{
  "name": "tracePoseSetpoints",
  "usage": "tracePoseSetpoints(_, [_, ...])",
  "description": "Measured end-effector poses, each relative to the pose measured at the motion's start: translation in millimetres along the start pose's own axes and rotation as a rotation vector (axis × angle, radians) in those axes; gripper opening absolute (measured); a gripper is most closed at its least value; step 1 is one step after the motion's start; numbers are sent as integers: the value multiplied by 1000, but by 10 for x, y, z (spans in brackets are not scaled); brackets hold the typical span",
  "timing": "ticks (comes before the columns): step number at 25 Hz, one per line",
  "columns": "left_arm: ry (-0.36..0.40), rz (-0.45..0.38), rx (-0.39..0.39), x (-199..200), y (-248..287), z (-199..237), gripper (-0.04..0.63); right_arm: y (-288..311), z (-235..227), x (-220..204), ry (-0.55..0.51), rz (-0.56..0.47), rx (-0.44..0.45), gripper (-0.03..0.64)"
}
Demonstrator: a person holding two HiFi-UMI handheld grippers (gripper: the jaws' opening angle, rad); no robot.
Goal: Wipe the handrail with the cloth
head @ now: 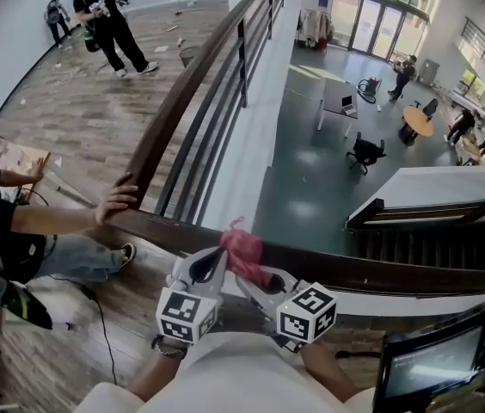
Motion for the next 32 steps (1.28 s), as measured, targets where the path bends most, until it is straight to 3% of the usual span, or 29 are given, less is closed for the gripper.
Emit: tracePoseSetpoints(32, [10, 8, -5, 29, 111, -269, 3, -272, -114, 11, 8, -25, 2, 61])
Point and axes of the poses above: the fingertips, and each gripper's own axes: y forward along the fingers, z to its left, x out of its top, the point moved 3 cm from there along -y, backward along the fingers, and after that the axes turned 2 degrees about x, right-handed, at the moved point
